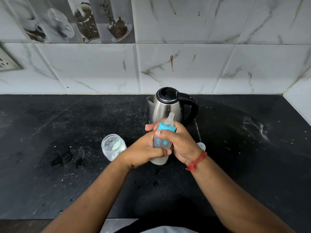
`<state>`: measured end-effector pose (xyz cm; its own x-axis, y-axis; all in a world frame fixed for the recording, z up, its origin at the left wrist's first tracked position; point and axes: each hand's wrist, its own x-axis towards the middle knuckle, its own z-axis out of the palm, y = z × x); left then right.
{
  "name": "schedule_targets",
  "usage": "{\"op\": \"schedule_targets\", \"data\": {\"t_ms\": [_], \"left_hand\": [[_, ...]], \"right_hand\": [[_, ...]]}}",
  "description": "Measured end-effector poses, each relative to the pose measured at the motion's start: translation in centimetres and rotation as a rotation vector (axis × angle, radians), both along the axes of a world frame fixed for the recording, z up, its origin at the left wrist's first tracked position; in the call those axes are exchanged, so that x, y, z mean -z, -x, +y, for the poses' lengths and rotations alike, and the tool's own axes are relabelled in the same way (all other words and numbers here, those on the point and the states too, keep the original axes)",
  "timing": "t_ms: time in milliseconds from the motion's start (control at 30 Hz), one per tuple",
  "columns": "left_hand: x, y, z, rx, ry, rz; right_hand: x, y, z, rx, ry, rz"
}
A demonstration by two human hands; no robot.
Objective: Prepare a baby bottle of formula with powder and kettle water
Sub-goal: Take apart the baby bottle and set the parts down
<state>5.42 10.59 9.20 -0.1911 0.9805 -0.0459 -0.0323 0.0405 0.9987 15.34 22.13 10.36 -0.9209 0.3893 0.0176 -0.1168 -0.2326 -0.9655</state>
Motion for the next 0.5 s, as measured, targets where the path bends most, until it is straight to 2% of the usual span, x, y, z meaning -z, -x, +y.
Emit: {"op": "schedule_targets", "data": {"t_ms": [167,233,400,500], "left_hand": [[0.2,0.4,-1.0,0.233,0.039,-0.27],[0.1,0.0,-0.9,0.214,0.026,-0.282],[0.3,0.0,0.1,-0.117,0.002,-0.079],[0.3,0.4,0.1,-0.114,0.017,-0.004]], "right_hand": [[-0.1,-0.5,0.6,-0.329,0.11,0.086],[-0.1,-0.5,1.2,-0.375,0.105,0.09],[0.0,-0.1,1.9,-0.066,0.053,-0.036],[0.5,-0.2,2.1,0.023,0.002,-0.048]]}}
